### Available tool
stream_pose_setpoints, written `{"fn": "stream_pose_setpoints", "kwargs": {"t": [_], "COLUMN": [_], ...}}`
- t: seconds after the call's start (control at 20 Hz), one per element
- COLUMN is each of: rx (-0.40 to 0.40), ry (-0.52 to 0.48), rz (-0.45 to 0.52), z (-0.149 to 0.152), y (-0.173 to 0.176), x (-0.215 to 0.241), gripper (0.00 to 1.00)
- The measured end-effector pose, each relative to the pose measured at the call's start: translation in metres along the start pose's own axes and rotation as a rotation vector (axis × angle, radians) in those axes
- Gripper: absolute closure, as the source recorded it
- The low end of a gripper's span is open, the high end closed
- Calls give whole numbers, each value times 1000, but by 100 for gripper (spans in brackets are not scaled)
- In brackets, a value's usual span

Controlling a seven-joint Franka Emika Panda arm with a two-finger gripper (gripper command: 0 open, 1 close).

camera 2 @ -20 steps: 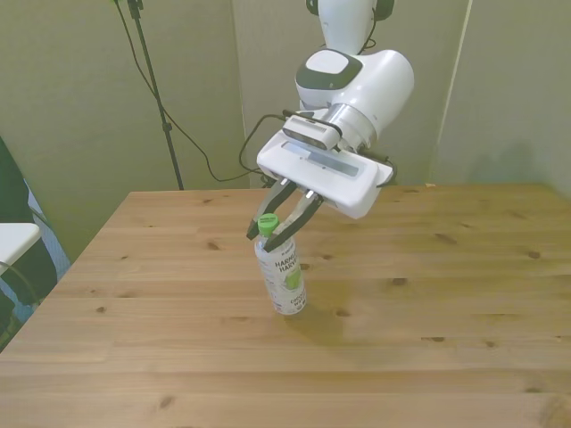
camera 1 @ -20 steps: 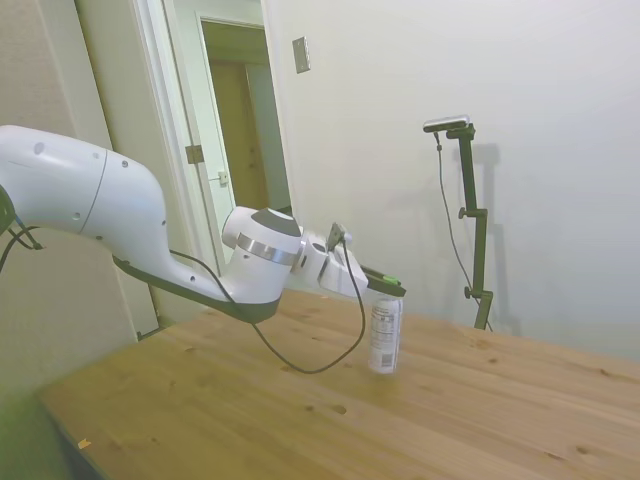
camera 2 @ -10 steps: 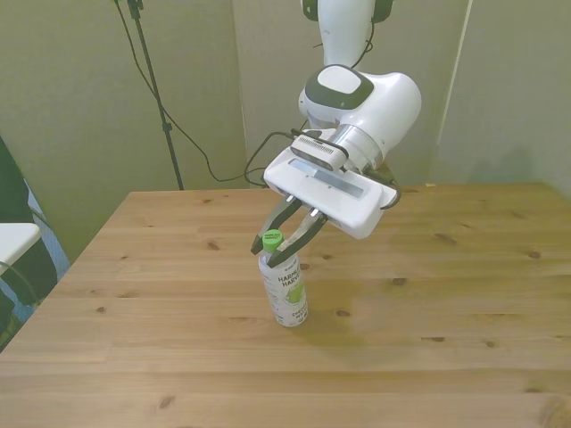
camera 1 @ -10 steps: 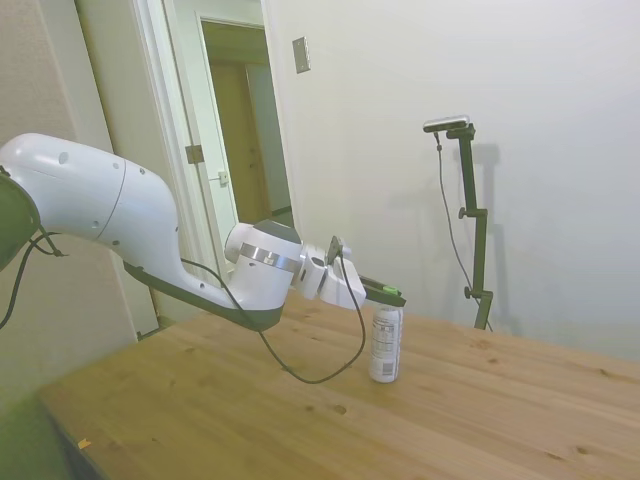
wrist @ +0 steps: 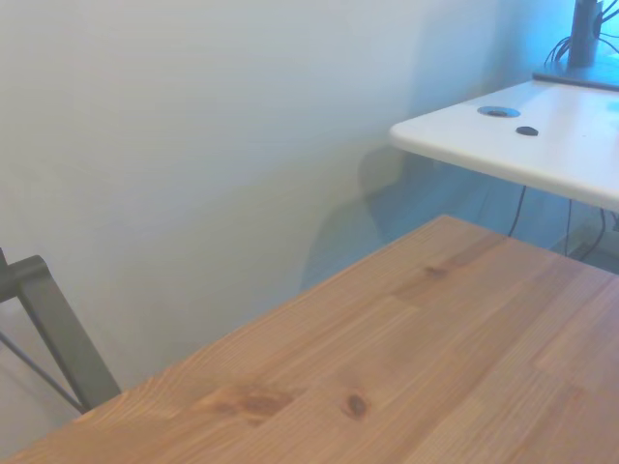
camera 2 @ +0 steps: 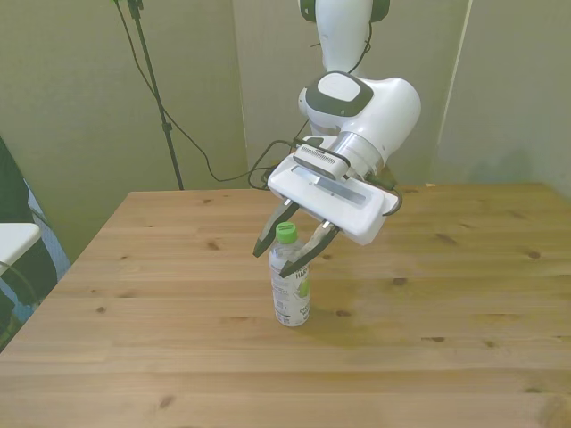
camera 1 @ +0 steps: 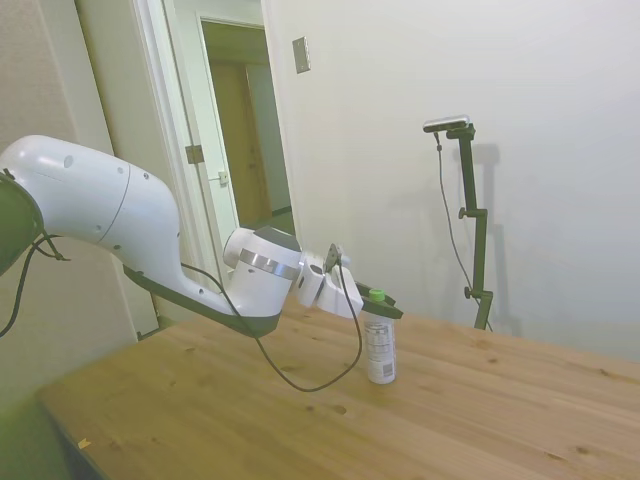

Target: Stand the water bottle

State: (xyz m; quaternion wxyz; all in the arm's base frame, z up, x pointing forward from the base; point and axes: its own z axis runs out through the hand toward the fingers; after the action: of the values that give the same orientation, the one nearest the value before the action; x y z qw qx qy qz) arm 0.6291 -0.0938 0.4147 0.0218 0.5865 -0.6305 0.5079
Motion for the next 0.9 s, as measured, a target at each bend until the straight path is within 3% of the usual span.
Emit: {"fn": "stream_pose_setpoints", "kwargs": {"t": [0.35,0.55,0.9], "rx": [-21,-32,-84], "ry": [-51,-176,-423], "rz": [2,-26,-162], "z": [-12,-38,-101], "y": [-10,-17,16], "x": [16,40,39], "gripper": [0,0,0]}}
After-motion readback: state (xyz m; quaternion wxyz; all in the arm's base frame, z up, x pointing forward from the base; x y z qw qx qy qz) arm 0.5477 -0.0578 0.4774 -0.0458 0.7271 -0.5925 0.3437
